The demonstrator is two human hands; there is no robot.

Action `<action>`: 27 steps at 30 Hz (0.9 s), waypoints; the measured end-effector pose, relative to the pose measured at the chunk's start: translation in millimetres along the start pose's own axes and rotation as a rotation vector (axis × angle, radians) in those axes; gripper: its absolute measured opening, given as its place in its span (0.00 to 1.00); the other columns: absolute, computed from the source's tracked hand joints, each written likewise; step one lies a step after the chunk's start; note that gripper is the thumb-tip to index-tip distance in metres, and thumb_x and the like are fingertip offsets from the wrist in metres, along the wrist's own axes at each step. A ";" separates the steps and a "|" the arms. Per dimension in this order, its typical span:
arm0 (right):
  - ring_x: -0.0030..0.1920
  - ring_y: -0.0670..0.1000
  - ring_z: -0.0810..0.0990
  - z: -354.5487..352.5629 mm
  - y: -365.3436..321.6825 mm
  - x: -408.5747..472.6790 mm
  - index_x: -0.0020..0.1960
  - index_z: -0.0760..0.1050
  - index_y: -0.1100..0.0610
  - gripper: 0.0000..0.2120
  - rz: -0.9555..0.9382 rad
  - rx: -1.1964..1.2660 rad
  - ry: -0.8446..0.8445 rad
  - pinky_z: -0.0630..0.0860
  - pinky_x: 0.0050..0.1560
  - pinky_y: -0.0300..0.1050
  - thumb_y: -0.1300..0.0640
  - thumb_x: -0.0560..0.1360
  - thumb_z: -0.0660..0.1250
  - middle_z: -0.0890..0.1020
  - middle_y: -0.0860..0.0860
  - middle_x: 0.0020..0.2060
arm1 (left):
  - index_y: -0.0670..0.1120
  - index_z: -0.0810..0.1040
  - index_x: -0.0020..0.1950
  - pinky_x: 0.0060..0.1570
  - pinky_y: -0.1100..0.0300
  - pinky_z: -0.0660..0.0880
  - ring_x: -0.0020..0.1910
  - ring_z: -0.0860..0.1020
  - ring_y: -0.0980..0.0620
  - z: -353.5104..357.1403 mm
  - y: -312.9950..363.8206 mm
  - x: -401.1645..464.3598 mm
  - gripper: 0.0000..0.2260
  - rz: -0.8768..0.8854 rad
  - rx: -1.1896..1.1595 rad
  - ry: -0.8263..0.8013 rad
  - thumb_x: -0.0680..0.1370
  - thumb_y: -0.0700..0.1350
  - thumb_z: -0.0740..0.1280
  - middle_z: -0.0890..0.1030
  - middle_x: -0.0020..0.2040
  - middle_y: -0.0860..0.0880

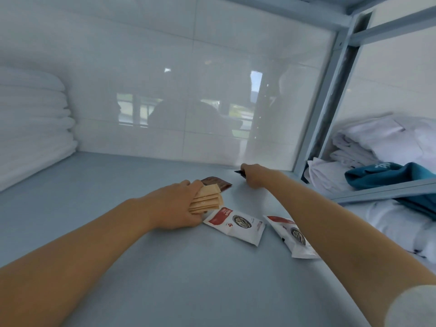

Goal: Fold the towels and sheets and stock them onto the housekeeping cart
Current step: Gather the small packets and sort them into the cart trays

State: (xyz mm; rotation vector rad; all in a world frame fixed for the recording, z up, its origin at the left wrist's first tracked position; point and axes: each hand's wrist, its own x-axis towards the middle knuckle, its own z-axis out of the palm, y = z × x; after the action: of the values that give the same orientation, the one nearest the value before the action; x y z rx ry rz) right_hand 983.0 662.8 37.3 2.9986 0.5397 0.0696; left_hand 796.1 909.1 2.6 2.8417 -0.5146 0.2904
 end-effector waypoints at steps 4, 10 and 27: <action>0.44 0.60 0.76 -14.2 -24.6 1.6 0.59 0.65 0.57 0.09 -0.071 0.193 0.071 0.72 0.39 0.51 0.65 0.81 0.56 0.77 0.60 0.48 | 0.60 0.64 0.61 0.43 0.57 0.73 0.44 0.76 0.56 -5.9 -10.2 -2.4 0.21 -0.040 -0.019 -0.040 0.71 0.63 0.65 0.73 0.49 0.55; 0.54 0.59 0.76 -3.3 -93.4 16.4 0.71 0.63 0.57 0.25 -0.138 0.153 -0.093 0.71 0.51 0.51 0.42 0.82 0.62 0.76 0.58 0.58 | 0.58 0.64 0.58 0.47 0.54 0.74 0.45 0.75 0.55 -15.7 -31.8 -7.8 0.22 -0.111 0.018 -0.048 0.69 0.63 0.64 0.72 0.49 0.54; 0.45 0.56 0.77 -15.1 -54.4 -43.9 0.67 0.67 0.54 0.20 -0.060 0.112 -0.033 0.75 0.42 0.50 0.66 0.77 0.58 0.77 0.55 0.48 | 0.57 0.67 0.57 0.41 0.56 0.74 0.42 0.76 0.55 -22.0 7.2 -8.4 0.19 0.138 -0.045 -0.003 0.72 0.61 0.68 0.74 0.47 0.54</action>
State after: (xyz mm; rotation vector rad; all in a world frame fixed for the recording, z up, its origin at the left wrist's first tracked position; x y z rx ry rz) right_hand 922.2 699.5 45.6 3.0824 0.6510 -0.0149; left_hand 782.4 911.2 23.0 2.7686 -0.7103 0.2960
